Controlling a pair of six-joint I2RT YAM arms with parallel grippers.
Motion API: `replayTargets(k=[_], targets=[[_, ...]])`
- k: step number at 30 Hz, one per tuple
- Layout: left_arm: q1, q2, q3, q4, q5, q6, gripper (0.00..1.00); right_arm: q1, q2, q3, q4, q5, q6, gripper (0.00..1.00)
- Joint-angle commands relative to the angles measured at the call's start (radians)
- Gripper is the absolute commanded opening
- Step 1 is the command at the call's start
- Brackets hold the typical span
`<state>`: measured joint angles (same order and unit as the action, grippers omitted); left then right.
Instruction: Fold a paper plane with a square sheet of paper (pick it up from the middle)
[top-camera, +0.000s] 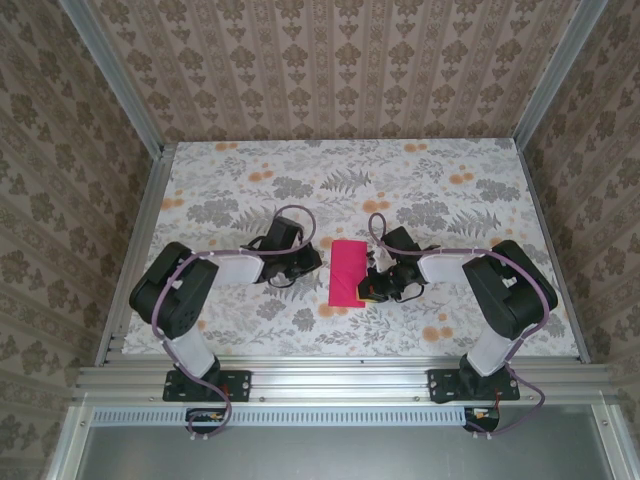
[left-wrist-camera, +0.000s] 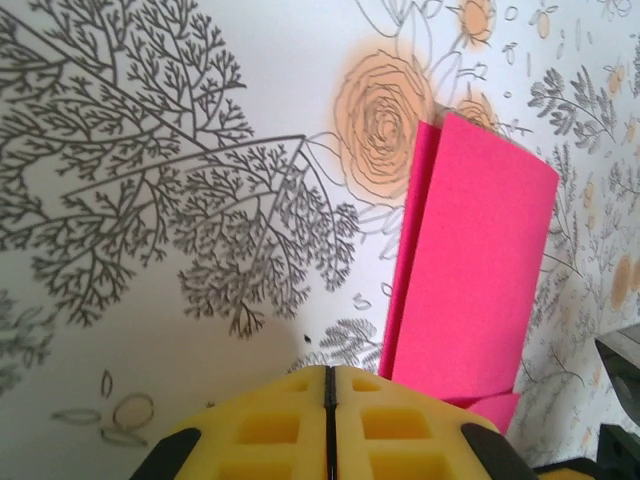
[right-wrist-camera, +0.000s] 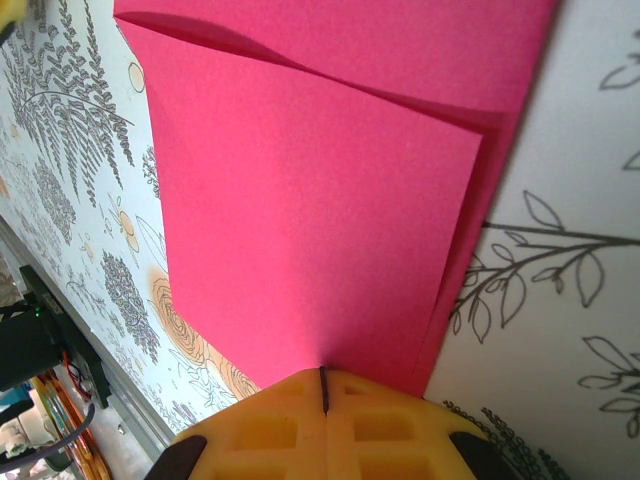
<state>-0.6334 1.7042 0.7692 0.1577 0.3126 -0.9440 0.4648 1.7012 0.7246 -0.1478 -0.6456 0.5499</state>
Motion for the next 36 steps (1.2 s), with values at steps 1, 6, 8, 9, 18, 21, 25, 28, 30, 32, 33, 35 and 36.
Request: replayTargets(k=[1, 6, 8, 9, 18, 21, 25, 28, 30, 32, 33, 35, 36], targets=[[-0.023, -0.058, 0.036, -0.049, 0.010, 0.035, 0.10, 0.006, 0.051, -0.031, -0.105, 0.101, 0.002, 0.04], [-0.105, -0.039, 0.088, -0.081, 0.030, 0.035, 0.08, 0.006, 0.045, -0.025, -0.100, 0.099, 0.007, 0.04], [-0.128, -0.014, 0.103, -0.090, 0.033, 0.028, 0.07, 0.007, 0.042, -0.024, -0.099, 0.095, 0.008, 0.04], [-0.136, 0.002, 0.102, -0.085, 0.032, 0.020, 0.07, 0.006, 0.039, -0.022, -0.098, 0.092, 0.012, 0.04], [-0.149, 0.137, 0.121, -0.050, 0.058, -0.025, 0.05, 0.007, -0.031, 0.012, -0.117, 0.052, 0.018, 0.07], [-0.150, 0.152, 0.122, -0.072, 0.046, -0.027, 0.04, 0.014, -0.059, 0.047, -0.128, 0.018, 0.017, 0.08], [-0.150, 0.154, 0.114, -0.084, 0.036, -0.024, 0.04, 0.041, -0.060, 0.108, -0.130, 0.002, 0.026, 0.09], [-0.150, 0.153, 0.113, -0.090, 0.034, -0.019, 0.04, 0.049, -0.019, 0.150, -0.140, 0.007, 0.026, 0.10], [-0.150, 0.149, 0.114, -0.092, 0.031, -0.019, 0.04, 0.051, 0.010, 0.163, -0.143, 0.026, 0.025, 0.10], [-0.150, 0.147, 0.120, -0.100, 0.030, -0.015, 0.04, 0.051, 0.037, 0.162, -0.136, 0.041, 0.027, 0.10], [-0.150, 0.146, 0.120, -0.106, 0.027, -0.012, 0.04, 0.051, 0.053, 0.162, -0.138, 0.034, 0.025, 0.10], [-0.150, 0.146, 0.123, -0.114, 0.023, -0.007, 0.04, 0.051, 0.071, 0.153, -0.144, 0.029, 0.015, 0.10], [-0.150, 0.146, 0.124, -0.118, 0.022, -0.005, 0.04, 0.051, 0.077, 0.143, -0.150, 0.036, 0.009, 0.10]])
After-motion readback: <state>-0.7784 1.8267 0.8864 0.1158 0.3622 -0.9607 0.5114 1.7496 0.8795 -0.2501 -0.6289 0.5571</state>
